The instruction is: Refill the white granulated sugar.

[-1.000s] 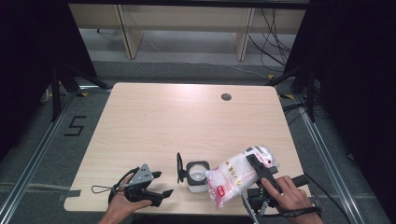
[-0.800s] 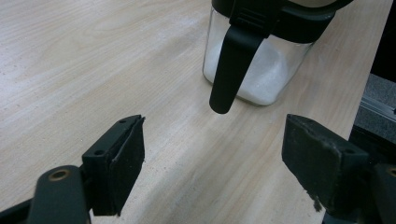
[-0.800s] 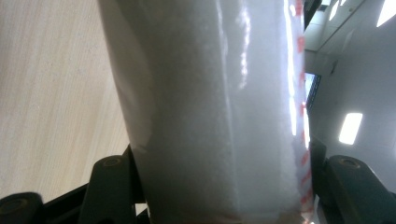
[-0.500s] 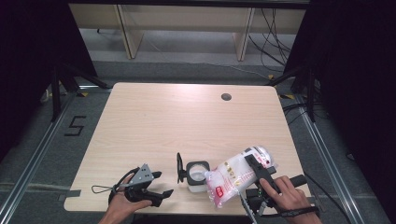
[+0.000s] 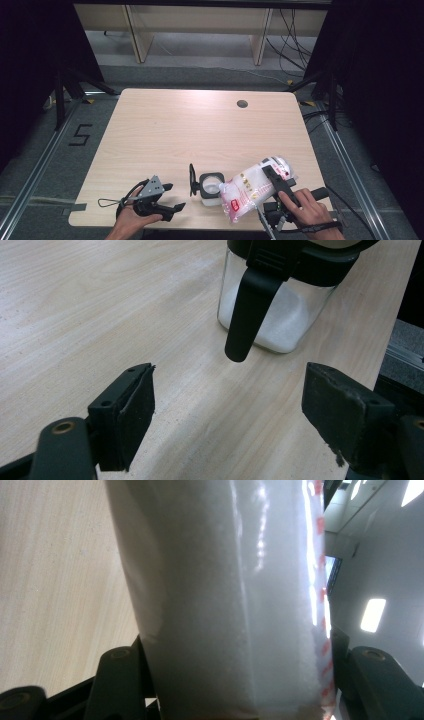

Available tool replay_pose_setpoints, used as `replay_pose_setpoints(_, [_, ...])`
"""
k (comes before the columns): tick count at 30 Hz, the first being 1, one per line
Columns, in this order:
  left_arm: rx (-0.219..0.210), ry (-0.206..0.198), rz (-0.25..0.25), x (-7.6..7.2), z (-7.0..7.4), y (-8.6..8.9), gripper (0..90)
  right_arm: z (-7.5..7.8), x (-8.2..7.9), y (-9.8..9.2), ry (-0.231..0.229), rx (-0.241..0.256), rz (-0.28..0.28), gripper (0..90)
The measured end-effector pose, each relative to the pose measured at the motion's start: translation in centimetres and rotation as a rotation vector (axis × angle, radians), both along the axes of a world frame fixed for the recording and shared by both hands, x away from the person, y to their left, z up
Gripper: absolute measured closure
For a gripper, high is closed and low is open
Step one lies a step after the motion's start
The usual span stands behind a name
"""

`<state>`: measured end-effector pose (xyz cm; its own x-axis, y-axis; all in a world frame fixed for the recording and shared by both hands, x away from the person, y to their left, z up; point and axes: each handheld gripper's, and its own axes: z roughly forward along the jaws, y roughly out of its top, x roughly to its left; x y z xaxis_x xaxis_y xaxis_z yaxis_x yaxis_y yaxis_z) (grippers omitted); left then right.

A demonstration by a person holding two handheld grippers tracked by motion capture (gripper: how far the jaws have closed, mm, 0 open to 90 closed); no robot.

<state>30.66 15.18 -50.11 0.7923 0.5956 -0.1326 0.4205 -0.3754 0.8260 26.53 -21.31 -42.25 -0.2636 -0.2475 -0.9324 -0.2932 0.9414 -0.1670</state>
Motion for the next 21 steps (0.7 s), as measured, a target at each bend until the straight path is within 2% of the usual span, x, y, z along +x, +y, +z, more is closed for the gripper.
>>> replay_pose_setpoints(1, [0.003,-0.004,-0.005,0.0,0.01,-0.02,20.9,-0.09,0.03,0.03,-0.011,-0.002,0.013,43.2])
replay_pose_setpoints(2, [0.002,0.0,-0.004,-0.05,0.01,-0.06,20.9,0.14,-0.18,0.13,0.009,-0.034,-0.016,43.2])
replay_pose_setpoints(3, [0.002,-0.001,-0.005,-0.05,0.02,-0.06,20.9,0.28,-0.09,0.24,0.001,-0.055,0.006,43.2])
replay_pose_setpoints(5, [-0.001,0.001,-0.001,-0.06,0.02,-0.03,20.9,0.12,-0.17,0.19,0.001,-0.029,-0.01,43.2])
replay_pose_setpoints(7, [0.0,-0.005,0.002,-0.04,0.03,0.02,20.9,0.1,-0.02,0.23,-0.016,-0.036,0.018,43.2])
replay_pose_setpoints(8, [-0.003,-0.002,0.006,-0.05,0.02,0.02,20.9,0.24,-0.07,0.25,-0.006,-0.052,0.013,43.2])
replay_pose_setpoints(10, [-0.002,-0.001,0.006,-0.06,0.02,0.02,20.9,0.25,-0.01,0.29,-0.014,-0.042,0.021,43.3])
replay_pose_setpoints(11, [-0.001,-0.003,0.003,-0.06,0.03,0.02,20.9,0.08,-0.13,0.18,-0.01,-0.019,0.004,43.2])
replay_pose_setpoints(12, [0.0,-0.005,0.0,-0.05,0.03,0.01,20.9,0.17,-0.09,0.2,-0.01,-0.027,0.013,43.2])
replay_pose_setpoints(13, [0.002,-0.003,-0.003,-0.02,0.03,0.03,20.9,0.23,-0.23,0.17,-0.006,-0.018,-0.005,43.3])
replay_pose_setpoints(14, [0.001,-0.002,-0.002,-0.02,0.01,0.02,20.9,0.36,-0.02,0.2,-0.021,-0.029,0.028,43.3])
replay_pose_setpoints(16, [-0.001,-0.004,0.002,-0.06,0.03,0.02,20.9,0.4,-0.08,0.17,-0.021,-0.031,0.022,43.3])
replay_pose_setpoints(17, [0.011,-0.008,0.0,-0.01,0.06,0.1,20.9,0.43,-0.07,0.16,-0.021,-0.032,0.023,43.3])
replay_pose_setpoints(18, [-0.004,-0.002,0.006,-0.06,0.03,0.01,20.9,0.42,-0.05,0.14,-0.02,-0.029,0.025,43.3])
replay_pose_setpoints(20, [-0.002,-0.001,0.005,-0.07,0.03,0.02,20.9,0.37,-0.03,0.14,-0.019,-0.028,0.022,43.3])
replay_pose_setpoints(21, [0.009,-0.007,0.0,-0.02,0.06,0.09,20.9,0.34,-0.06,0.15,-0.02,-0.03,0.02,43.3])
